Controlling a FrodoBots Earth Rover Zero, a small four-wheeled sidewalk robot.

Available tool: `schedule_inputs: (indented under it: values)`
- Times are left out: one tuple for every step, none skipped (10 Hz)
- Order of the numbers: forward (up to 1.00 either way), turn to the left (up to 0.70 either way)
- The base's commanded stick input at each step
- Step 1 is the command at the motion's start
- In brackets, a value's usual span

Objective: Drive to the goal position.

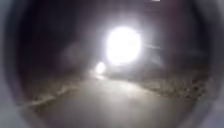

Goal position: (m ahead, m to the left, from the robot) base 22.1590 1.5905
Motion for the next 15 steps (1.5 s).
schedule_inputs:
  values:
    - [1.0,0.05]
    - [1.0,0.05]
    - [1.0,0.05]
    - [1.0,0.05]
    - [1.0,0.05]
    - [1.0,0.05]
    - [1.0,0.05]
    - [1.0,0.05]
    - [1.0,0.05]
    - [1.0,0.05]
    - [1.0,0.1]
    - [1.0,0.09]
    - [1.0,0.09]
    - [1.0,0.08]
    - [1.0,0.08]
